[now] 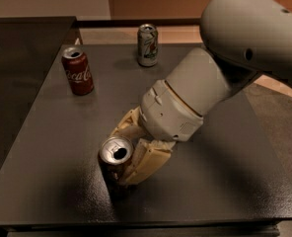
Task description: Knock orange can over
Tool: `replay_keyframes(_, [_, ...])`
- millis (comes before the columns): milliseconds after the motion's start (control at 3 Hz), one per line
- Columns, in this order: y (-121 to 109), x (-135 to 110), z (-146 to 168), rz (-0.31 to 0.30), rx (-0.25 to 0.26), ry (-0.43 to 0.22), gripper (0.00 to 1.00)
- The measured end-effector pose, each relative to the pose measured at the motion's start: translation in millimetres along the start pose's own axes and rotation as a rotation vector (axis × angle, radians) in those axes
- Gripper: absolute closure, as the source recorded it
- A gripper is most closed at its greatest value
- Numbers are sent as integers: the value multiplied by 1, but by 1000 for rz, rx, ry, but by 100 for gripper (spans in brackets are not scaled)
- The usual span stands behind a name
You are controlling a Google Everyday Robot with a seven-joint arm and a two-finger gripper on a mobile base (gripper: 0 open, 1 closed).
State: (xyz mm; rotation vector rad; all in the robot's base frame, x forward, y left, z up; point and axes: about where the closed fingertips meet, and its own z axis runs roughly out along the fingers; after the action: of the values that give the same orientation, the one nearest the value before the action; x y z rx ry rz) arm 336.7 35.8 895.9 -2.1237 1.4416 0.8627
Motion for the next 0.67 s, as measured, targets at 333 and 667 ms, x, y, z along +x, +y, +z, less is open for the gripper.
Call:
replay_keyframes(333, [-7, 1, -16, 5, 20, 4, 88])
replay_keyframes(667, [-27, 10, -42, 27, 58, 78, 100])
